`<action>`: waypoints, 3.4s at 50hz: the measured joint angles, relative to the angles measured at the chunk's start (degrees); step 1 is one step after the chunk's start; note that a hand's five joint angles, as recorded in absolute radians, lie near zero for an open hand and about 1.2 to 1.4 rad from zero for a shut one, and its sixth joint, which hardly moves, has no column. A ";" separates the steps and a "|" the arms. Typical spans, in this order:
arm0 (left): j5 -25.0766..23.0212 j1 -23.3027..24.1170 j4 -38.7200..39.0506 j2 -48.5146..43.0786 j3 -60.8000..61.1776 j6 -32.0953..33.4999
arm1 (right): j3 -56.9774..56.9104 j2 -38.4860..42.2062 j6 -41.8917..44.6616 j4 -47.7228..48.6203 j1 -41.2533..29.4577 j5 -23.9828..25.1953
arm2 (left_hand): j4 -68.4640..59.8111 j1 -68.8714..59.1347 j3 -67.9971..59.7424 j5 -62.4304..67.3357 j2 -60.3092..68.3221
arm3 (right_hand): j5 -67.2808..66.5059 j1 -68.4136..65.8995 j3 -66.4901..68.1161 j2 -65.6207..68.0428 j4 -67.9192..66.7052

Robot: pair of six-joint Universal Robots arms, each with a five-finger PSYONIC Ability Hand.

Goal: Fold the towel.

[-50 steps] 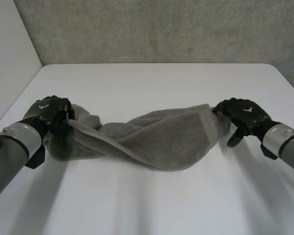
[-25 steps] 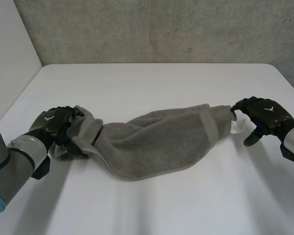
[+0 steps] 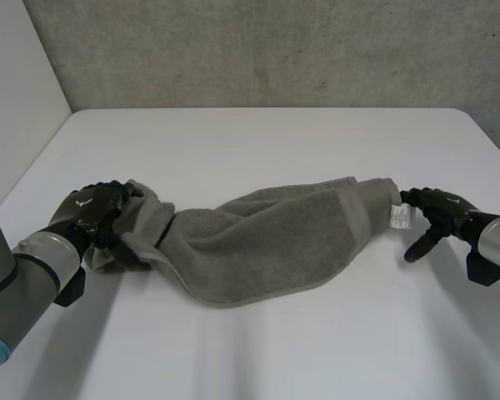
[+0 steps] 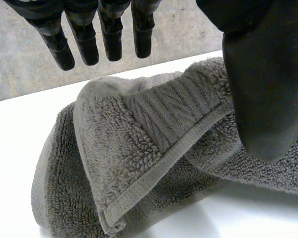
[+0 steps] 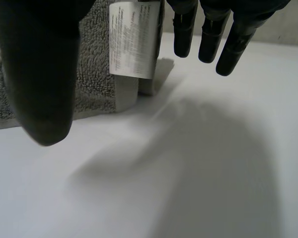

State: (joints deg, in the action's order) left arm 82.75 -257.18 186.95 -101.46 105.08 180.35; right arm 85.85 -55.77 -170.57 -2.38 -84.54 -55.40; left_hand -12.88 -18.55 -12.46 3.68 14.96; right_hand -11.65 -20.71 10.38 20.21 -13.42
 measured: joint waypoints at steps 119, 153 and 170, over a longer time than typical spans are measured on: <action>-0.04 1.22 1.14 0.27 1.44 0.18 | -10.48 13.31 11.64 28.34 -21.80 -15.58 | 0.00 1.35 0.00 -0.27 -0.63 | -3.51 -4.12 0.00 4.21 0.00; 2.50 7.08 4.09 -5.38 2.25 5.86 | -19.00 13.37 3.13 27.00 -21.16 -15.37 | 0.00 1.35 0.00 -0.28 -0.90 | -48.77 -49.69 0.00 49.28 0.00; 10.93 9.47 12.91 -7.38 4.06 14.88 | -20.69 13.63 2.60 24.31 -20.80 -14.72 | 0.00 1.35 0.00 -0.28 -0.90 | -48.78 -49.70 0.00 49.28 0.00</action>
State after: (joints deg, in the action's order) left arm 93.68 -247.71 199.86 -108.85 109.14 195.22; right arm 65.15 -42.14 -167.97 21.94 -105.34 -70.12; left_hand -12.88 -17.20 -12.46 3.40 14.06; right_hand -60.43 -70.42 10.38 69.49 -13.42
